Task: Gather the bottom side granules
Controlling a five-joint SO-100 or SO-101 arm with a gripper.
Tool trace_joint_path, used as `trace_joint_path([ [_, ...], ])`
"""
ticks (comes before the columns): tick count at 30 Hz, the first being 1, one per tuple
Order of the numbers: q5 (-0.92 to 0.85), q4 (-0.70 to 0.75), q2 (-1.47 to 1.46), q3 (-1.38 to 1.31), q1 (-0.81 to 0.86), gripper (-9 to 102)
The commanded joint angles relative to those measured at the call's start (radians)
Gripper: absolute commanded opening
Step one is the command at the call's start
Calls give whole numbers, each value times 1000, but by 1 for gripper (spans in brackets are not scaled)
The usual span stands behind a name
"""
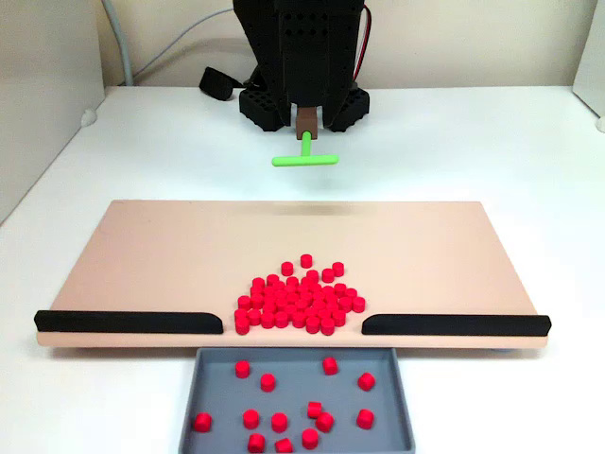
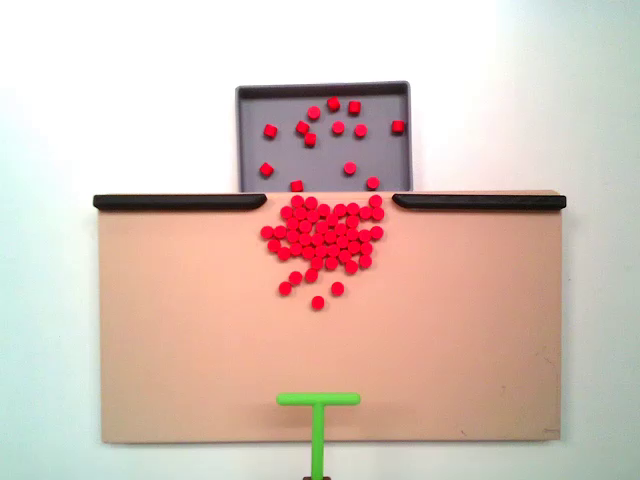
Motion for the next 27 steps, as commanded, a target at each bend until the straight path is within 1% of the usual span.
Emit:
trace_joint_path([
  [1, -8, -5, 0, -12, 12, 0],
  [17, 5, -5, -46, -2, 0, 0],
  [20, 29, -64, -25, 44, -15, 0],
  [27, 3, -69, -11, 72, -12, 0],
])
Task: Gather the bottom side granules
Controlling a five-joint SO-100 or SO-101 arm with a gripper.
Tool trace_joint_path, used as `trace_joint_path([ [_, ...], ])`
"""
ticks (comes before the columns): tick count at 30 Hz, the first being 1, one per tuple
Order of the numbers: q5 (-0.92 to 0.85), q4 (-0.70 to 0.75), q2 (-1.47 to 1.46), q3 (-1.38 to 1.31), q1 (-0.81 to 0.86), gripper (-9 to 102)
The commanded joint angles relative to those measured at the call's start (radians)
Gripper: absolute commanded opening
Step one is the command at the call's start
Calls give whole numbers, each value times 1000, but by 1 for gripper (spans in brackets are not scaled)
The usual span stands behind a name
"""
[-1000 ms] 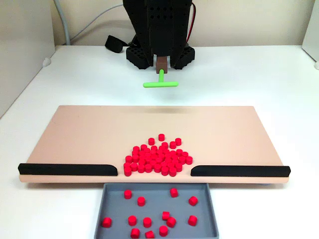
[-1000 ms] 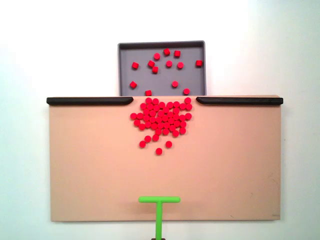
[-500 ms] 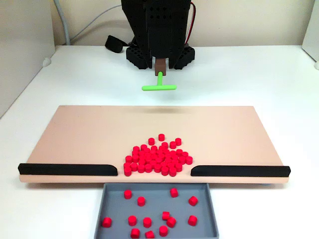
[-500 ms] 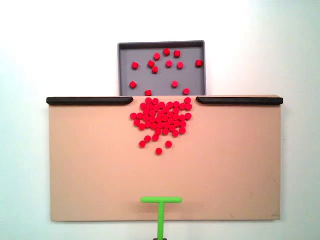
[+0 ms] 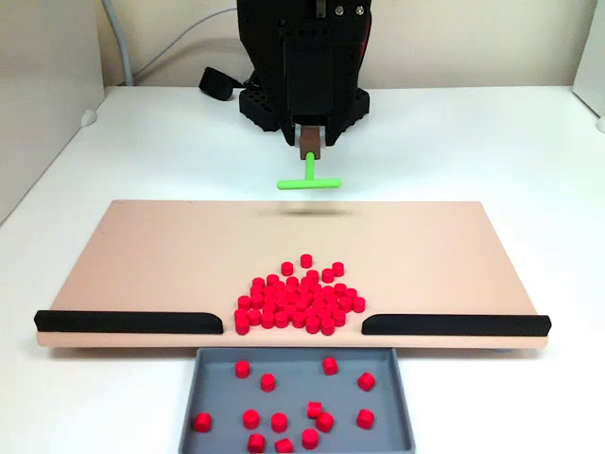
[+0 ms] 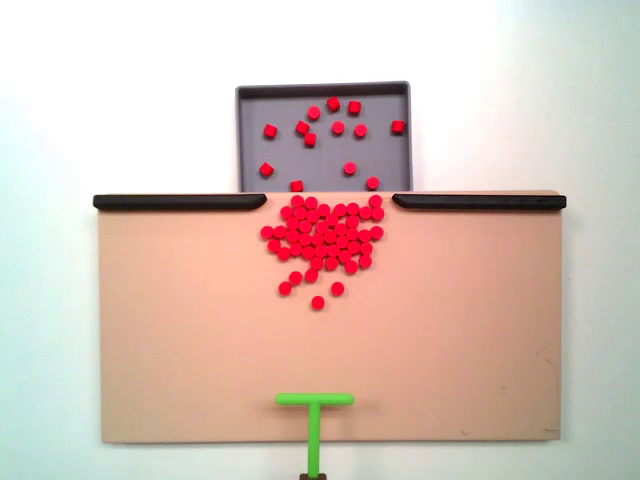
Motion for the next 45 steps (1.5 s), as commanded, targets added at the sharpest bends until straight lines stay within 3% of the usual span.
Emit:
trace_joint_path([
  [1, -17, -2, 18, -5, 9, 0],
  [45, -2, -258, -199, -5, 6, 0],
])
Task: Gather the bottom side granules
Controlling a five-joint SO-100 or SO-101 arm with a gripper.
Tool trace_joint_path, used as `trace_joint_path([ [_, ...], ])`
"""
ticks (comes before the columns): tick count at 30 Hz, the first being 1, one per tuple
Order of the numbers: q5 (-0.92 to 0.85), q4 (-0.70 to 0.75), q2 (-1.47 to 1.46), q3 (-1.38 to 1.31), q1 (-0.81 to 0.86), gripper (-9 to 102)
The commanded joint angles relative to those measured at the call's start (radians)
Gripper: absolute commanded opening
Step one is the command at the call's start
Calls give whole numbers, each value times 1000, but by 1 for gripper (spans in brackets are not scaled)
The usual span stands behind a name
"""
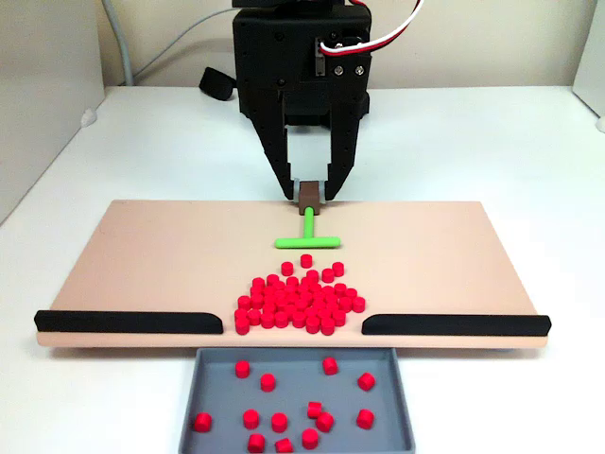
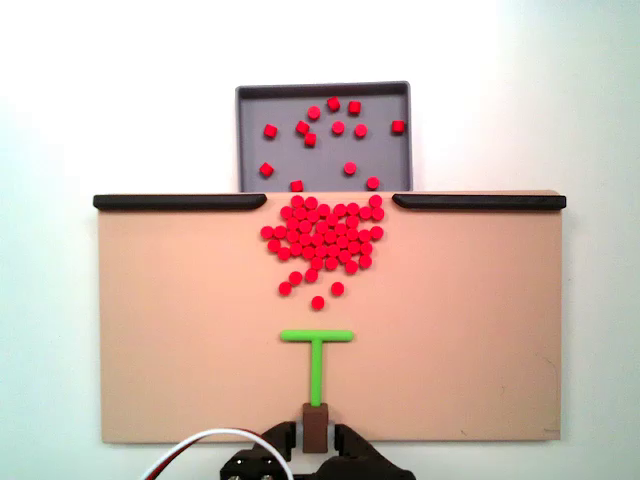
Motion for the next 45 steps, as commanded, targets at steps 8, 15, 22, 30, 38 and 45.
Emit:
trace_joint_path([
  [8, -8, -48, -32, -6, 11, 0],
  [15, -17, -54, -58, -18, 18, 0],
  [22, -31, -74, -78, -21, 29, 0],
  [30, -60, -94, -97, -23, 49, 0],
  [38, -66, -94, -126, -48, 57, 0],
  [45, -55, -94, -158, -77, 58, 0],
])
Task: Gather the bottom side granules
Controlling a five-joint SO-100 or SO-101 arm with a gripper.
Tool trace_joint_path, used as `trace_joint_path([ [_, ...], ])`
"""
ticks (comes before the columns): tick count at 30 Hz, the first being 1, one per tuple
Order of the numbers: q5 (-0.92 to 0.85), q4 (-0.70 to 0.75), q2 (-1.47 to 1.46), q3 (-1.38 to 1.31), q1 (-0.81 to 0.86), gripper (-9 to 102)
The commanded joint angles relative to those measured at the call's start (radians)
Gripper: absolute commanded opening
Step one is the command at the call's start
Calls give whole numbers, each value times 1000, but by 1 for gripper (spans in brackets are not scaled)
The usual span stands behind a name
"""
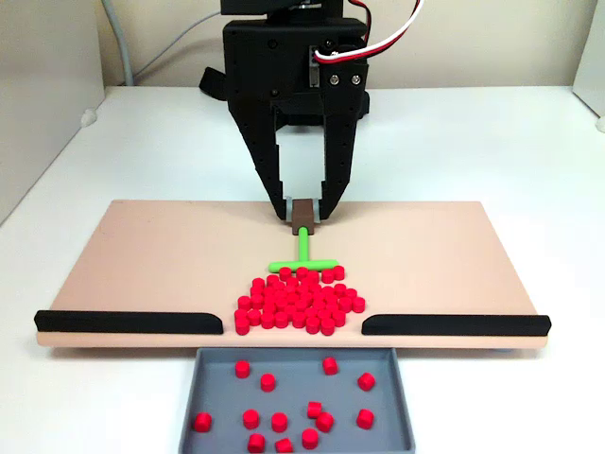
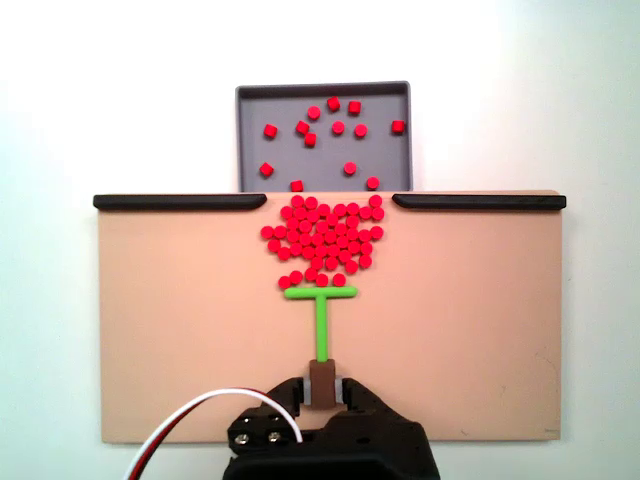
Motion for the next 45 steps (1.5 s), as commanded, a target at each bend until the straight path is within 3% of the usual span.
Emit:
trace_joint_path([
  [1, 9, -3, -34, -6, 6, 0],
  [33, 74, -3, -123, -107, -31, 0],
  [45, 104, 55, 25, -107, -46, 0],
])
